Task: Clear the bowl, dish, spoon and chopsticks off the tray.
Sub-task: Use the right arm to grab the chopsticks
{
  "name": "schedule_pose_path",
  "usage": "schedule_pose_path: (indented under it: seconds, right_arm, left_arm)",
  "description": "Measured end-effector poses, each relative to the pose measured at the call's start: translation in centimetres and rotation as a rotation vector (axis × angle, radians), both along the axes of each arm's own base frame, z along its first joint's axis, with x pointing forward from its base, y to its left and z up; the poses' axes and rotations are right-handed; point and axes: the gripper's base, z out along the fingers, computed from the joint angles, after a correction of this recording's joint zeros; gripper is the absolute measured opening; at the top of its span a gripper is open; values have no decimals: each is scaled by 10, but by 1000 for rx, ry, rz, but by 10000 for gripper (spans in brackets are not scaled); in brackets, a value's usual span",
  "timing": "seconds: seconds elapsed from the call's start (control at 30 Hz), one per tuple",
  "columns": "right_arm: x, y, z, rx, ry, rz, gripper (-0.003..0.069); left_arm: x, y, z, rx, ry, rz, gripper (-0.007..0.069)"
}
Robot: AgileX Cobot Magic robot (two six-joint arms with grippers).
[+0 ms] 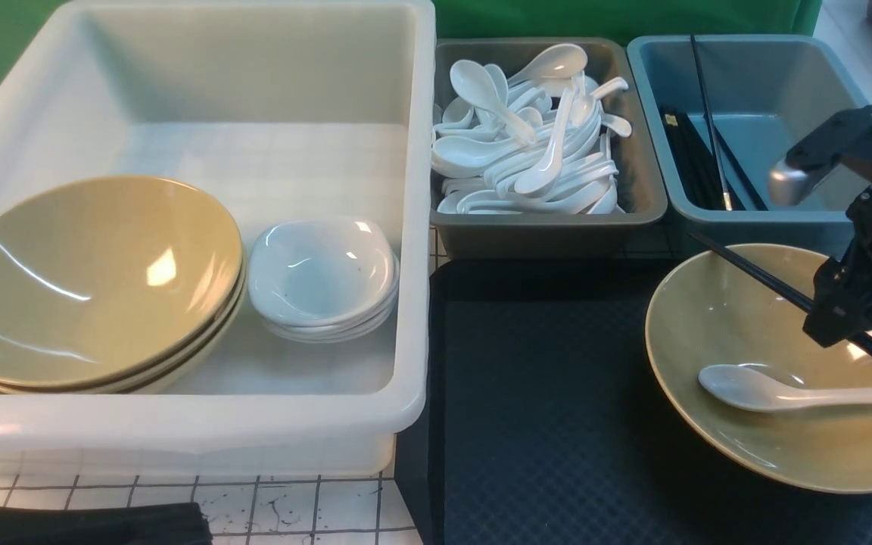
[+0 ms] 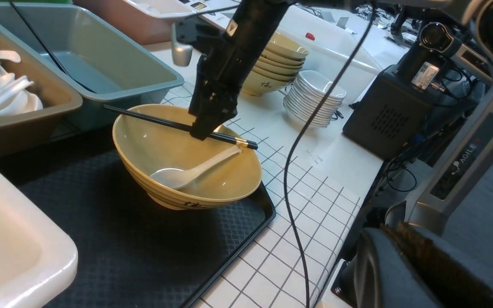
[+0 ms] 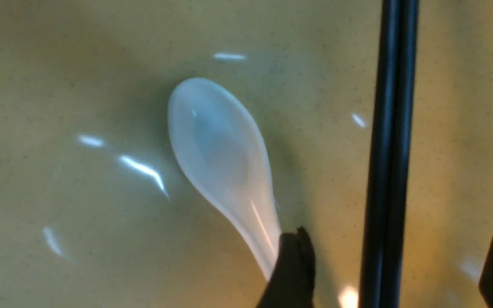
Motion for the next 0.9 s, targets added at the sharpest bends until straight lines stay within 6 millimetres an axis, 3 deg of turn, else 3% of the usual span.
schedule_pose_path:
  seconds: [0.3, 0.5, 0.67, 0.9]
  right_arm:
    - [10, -6, -21, -72, 37, 51, 548]
    - [11, -6, -37, -76, 119, 60, 485]
    - [10, -6, -39, -75, 145, 61, 358]
    - [4, -5, -35, -75, 187, 68, 98]
  left_arm:
    - [0, 0, 0, 6, -11, -3, -1]
    - [0, 0, 0, 6, -11, -3, -1]
    - [0, 0, 0, 7, -11, -5, -1]
    - [0, 0, 0, 8, -10, -6, -1]
